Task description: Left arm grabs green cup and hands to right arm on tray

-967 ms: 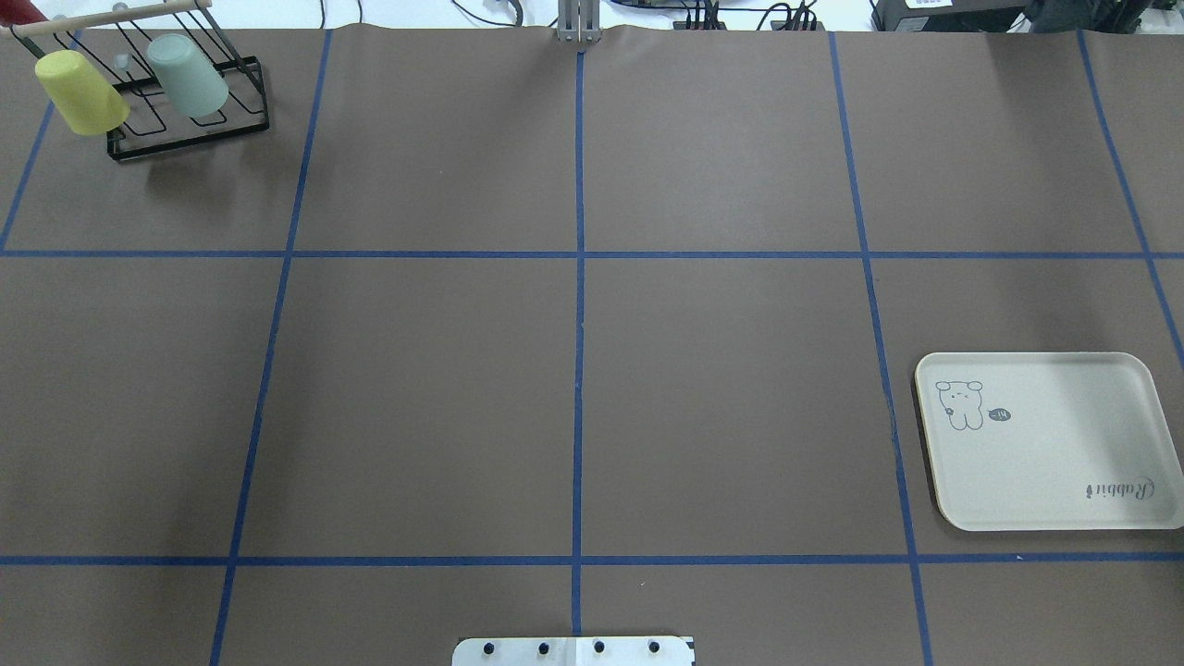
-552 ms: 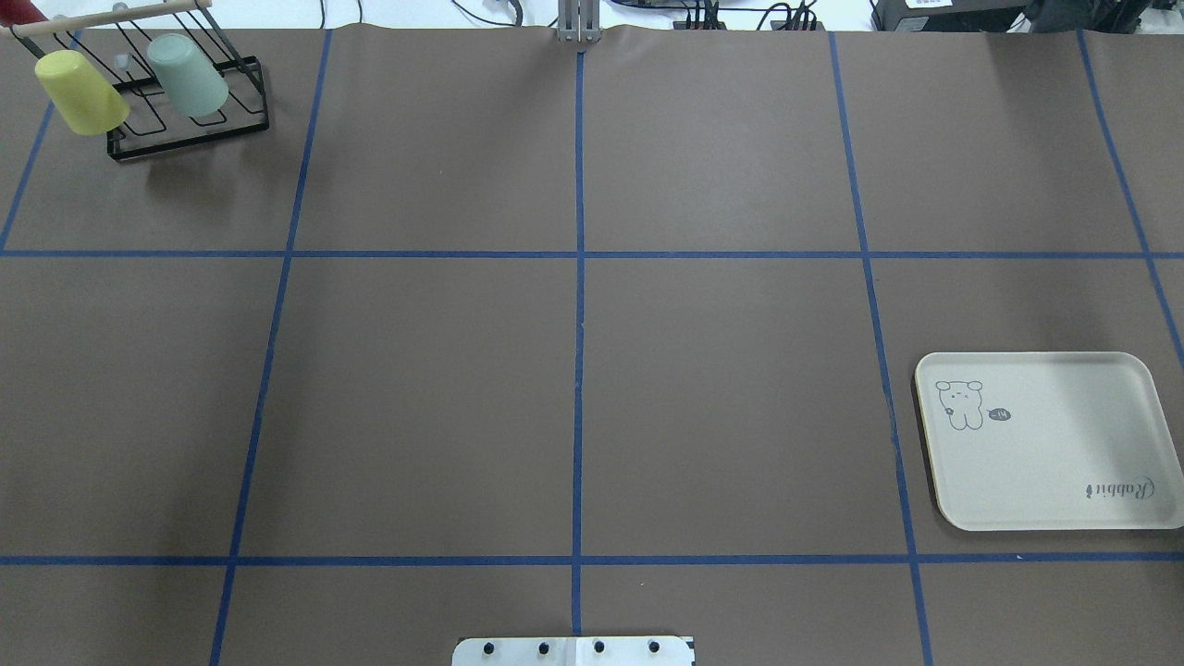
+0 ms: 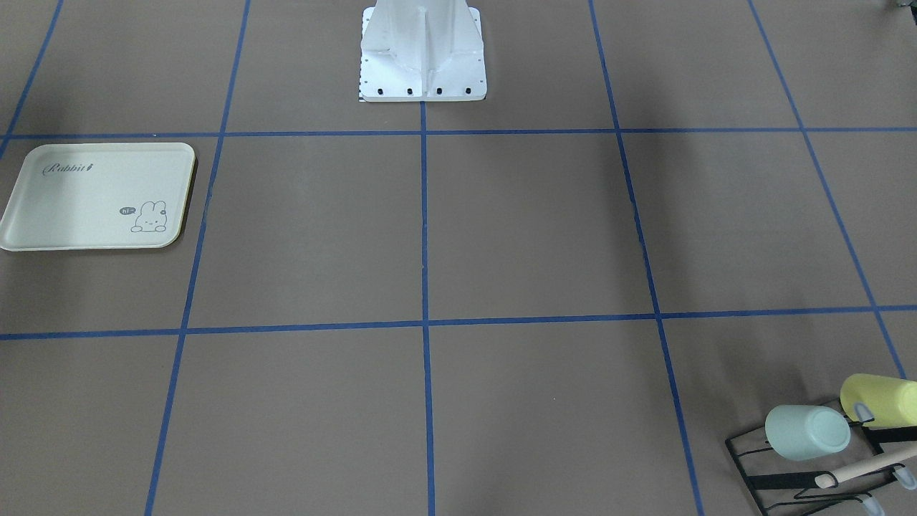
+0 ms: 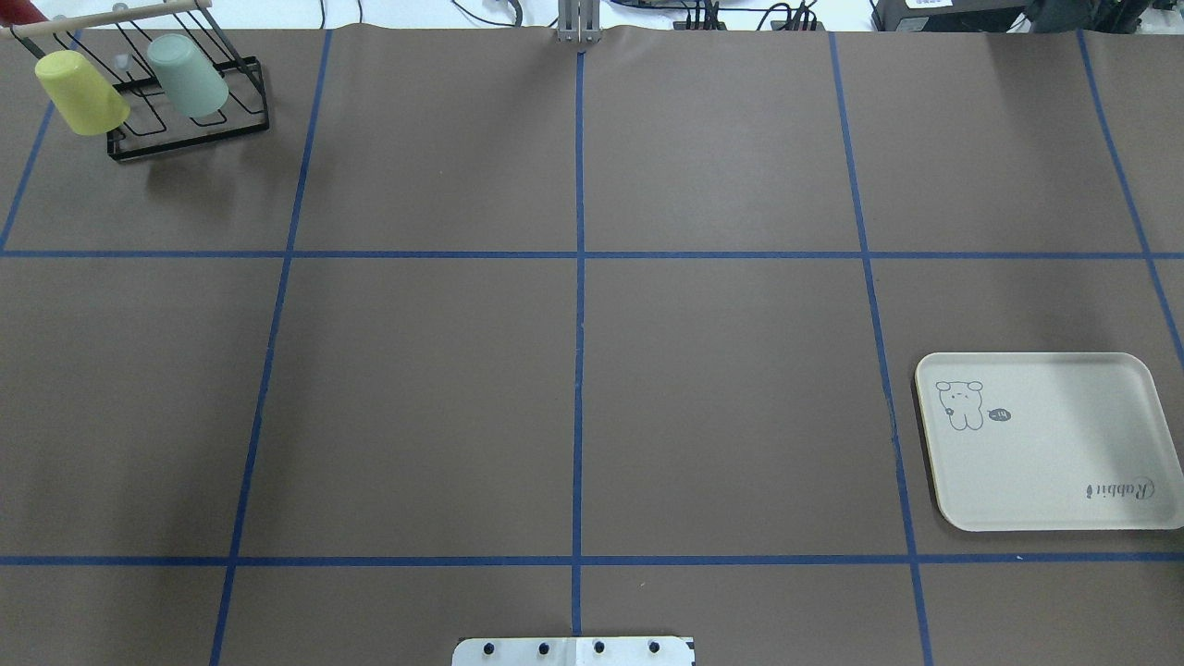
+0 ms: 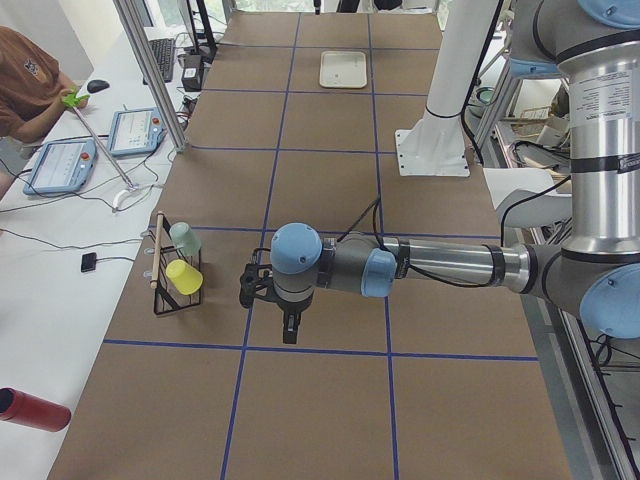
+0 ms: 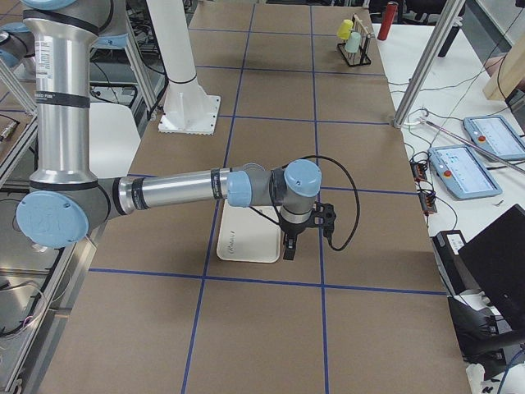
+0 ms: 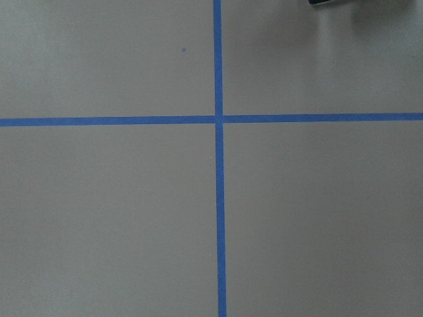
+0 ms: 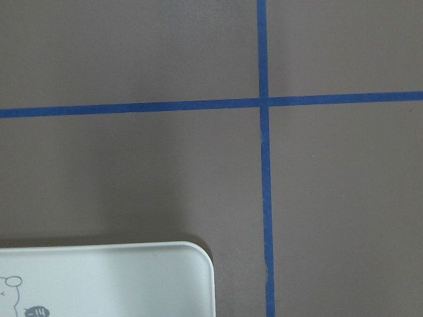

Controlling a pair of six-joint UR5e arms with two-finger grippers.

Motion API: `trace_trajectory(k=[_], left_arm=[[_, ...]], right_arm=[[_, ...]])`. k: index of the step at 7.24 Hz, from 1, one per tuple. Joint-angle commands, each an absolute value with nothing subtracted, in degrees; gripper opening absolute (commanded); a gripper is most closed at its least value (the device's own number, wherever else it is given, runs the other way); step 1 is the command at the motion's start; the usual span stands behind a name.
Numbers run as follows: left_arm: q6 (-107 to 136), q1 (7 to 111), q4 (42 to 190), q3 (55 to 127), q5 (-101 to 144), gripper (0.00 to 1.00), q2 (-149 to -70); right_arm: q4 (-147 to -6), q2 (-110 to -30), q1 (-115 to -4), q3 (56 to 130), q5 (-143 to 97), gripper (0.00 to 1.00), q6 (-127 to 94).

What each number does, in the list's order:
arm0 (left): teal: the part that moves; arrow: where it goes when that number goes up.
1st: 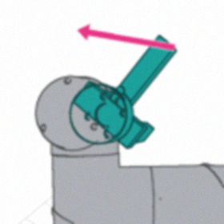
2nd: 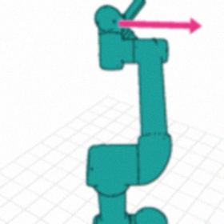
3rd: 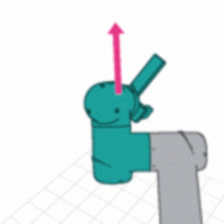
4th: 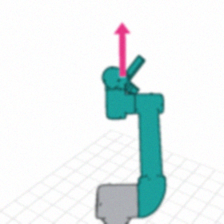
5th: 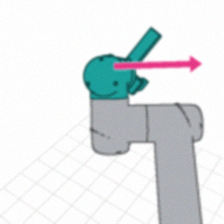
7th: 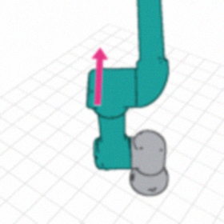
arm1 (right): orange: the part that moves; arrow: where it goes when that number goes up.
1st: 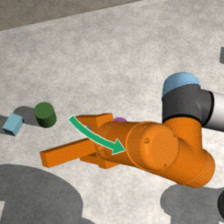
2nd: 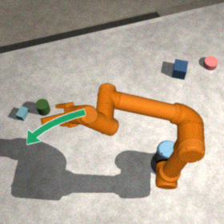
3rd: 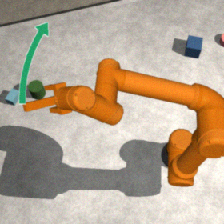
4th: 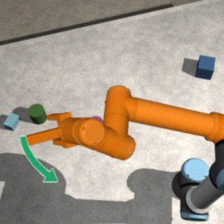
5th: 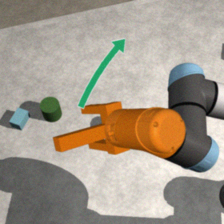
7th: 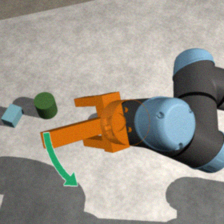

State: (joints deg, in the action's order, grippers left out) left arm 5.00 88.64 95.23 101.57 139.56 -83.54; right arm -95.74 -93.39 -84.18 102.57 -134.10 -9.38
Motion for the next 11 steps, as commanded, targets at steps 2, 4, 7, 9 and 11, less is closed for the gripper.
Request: trace_trajectory(k=[2, 4, 7, 9, 11], left_arm=[[10.19, 82.81, 94.84, 102.65, 139.92, 1.0, -87.88], [16.12, 79.56, 94.75, 102.92, 139.83, 1.0, -90.68], [31.23, 74.46, 94.75, 97.24, 135.11, 1.0, -103.74], [36.45, 72.69, 94.57, 88.99, 135.0, 1.0, -113.07], [36.65, 70.68, 94.57, 81.5, 136.31, 1.0, -118.28]], right_arm=[[-95.71, -93.08, -84.02, 102.48, -135.7, 1.0, -9.4], [-94.32, -93.08, -84.02, 102.48, -135.79, 1.0, -9.32], [-92.2, -93.08, -84.02, 102.04, -135.88, 1.0, -9.49], [-92.29, -92.82, -84.02, 101.69, -135.79, 1.0, -9.49], [-92.2, -92.64, -83.94, 101.43, -137.54, 1.0, -9.49]])
